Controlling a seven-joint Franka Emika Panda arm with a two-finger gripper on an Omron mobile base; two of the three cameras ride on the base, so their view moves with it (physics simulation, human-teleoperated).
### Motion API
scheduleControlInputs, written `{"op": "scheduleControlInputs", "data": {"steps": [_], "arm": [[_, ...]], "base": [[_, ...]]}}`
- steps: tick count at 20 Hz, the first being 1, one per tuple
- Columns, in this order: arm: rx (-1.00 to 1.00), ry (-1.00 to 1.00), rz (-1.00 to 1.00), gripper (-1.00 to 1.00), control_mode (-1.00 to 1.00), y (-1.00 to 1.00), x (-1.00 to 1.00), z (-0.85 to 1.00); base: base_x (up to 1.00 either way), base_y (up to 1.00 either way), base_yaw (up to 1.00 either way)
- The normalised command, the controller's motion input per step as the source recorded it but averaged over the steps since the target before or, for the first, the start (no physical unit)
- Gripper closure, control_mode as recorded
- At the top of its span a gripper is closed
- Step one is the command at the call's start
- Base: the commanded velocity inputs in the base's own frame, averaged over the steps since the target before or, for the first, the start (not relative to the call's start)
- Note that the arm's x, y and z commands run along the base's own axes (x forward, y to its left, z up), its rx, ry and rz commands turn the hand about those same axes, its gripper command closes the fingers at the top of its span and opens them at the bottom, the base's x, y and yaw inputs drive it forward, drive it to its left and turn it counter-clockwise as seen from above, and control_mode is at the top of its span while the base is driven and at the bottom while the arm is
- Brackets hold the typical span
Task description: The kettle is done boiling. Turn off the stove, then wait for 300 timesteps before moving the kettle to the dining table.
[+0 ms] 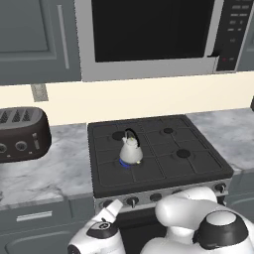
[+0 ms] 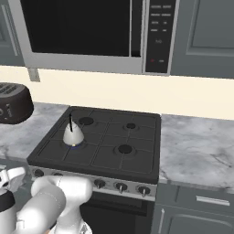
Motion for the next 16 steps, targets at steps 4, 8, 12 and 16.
{"op": "scheduleControlInputs", "data": {"steps": [4,8,12,16], "arm": [[0.0,0.0,0.0,-1.0,-1.0,0.0,0.17,-0.07],[0.0,0.0,0.0,-1.0,-1.0,0.0,0.14,-0.12],[0.0,0.0,0.0,-1.0,-1.0,0.0,0.09,-0.17],[0.0,-0.02,0.0,-1.0,-1.0,0.0,0.07,-0.16]], "base": [[0.0,0.0,0.0],[0.0,0.0,0.0],[0.0,0.0,0.0],[0.0,0.0,0.0]]}}
